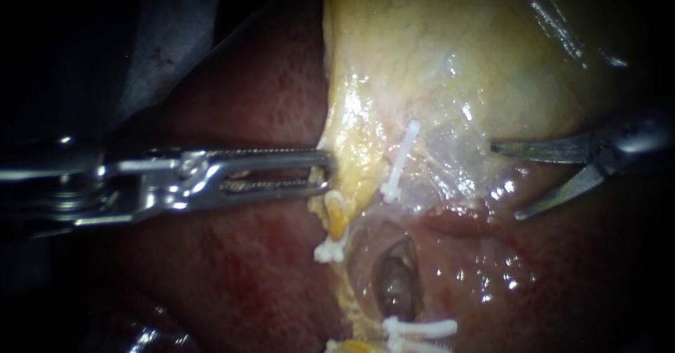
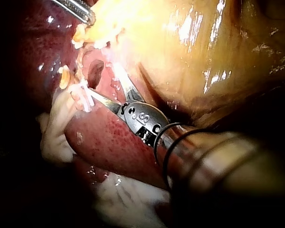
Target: Go back from the cut right tube
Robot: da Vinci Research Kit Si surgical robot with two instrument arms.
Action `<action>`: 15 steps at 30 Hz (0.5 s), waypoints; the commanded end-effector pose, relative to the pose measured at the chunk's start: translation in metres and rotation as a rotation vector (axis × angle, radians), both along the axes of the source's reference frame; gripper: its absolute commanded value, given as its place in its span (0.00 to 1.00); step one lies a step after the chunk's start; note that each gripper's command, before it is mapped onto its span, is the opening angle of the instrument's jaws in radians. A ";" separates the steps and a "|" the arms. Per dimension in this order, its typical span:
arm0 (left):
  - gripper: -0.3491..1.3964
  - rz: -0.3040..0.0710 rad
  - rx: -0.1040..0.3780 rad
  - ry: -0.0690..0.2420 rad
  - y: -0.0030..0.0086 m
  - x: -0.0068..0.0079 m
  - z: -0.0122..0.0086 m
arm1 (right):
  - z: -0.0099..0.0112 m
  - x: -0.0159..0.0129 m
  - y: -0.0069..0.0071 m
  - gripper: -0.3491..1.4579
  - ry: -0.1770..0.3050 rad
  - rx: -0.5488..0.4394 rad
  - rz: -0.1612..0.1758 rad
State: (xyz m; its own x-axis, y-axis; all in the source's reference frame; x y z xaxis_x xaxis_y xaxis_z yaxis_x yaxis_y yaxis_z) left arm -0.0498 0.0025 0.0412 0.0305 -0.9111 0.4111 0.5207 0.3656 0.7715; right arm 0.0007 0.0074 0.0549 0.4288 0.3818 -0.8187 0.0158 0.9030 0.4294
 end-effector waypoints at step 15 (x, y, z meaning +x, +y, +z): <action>0.00 0.007 0.001 0.000 -0.0003 -0.0006 0.0002 | 0.0000 0.0000 -0.0001 0.79 0.000 0.000 0.000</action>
State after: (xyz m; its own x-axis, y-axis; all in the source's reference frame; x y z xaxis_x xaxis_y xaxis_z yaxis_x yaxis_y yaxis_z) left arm -0.0505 0.0022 0.0414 0.0367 -0.9112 0.4102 0.5183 0.3683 0.7718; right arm 0.0007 0.0073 0.0549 0.4287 0.3819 -0.8188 0.0152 0.9031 0.4292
